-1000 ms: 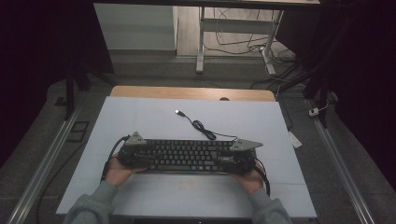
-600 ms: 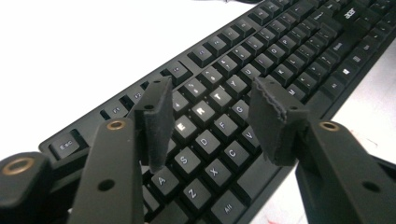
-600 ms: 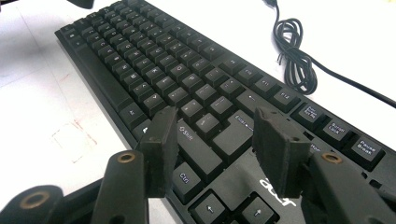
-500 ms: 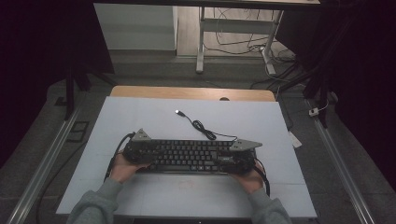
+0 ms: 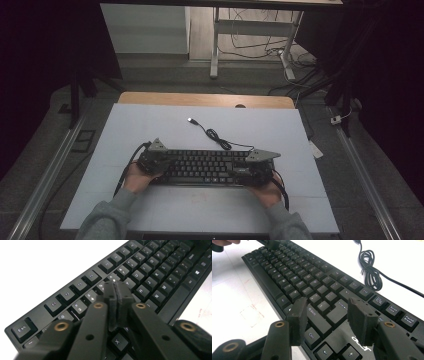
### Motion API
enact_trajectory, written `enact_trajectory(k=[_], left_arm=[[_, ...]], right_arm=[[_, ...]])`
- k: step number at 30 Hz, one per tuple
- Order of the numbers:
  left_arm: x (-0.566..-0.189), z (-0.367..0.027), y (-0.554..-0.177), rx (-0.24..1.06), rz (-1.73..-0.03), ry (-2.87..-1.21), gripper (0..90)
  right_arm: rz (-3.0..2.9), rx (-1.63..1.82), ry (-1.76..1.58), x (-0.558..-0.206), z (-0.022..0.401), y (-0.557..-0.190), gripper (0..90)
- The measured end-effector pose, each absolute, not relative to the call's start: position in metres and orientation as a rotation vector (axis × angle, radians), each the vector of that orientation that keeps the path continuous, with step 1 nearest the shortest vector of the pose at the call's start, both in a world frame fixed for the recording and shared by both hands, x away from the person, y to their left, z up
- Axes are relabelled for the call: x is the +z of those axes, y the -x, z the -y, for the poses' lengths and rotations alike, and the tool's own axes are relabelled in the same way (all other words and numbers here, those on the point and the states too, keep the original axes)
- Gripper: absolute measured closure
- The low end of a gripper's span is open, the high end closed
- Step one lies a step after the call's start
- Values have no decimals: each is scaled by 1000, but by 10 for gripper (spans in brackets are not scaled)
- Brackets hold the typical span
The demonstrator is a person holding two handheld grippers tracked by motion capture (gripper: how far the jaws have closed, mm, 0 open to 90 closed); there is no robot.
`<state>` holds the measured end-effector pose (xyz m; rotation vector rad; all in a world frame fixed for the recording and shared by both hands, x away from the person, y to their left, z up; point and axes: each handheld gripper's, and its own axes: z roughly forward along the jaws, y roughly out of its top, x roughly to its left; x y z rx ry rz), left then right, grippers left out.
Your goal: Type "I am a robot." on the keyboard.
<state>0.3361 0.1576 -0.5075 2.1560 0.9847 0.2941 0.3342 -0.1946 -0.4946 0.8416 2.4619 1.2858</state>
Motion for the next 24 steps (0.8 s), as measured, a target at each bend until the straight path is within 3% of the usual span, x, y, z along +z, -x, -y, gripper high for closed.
enact_trajectory(k=[24], left_arm=[[-522,-146,-343,320,-992,-2211,887]], right_arm=[[-2464,1278,-842,-495,194,-334,507]])
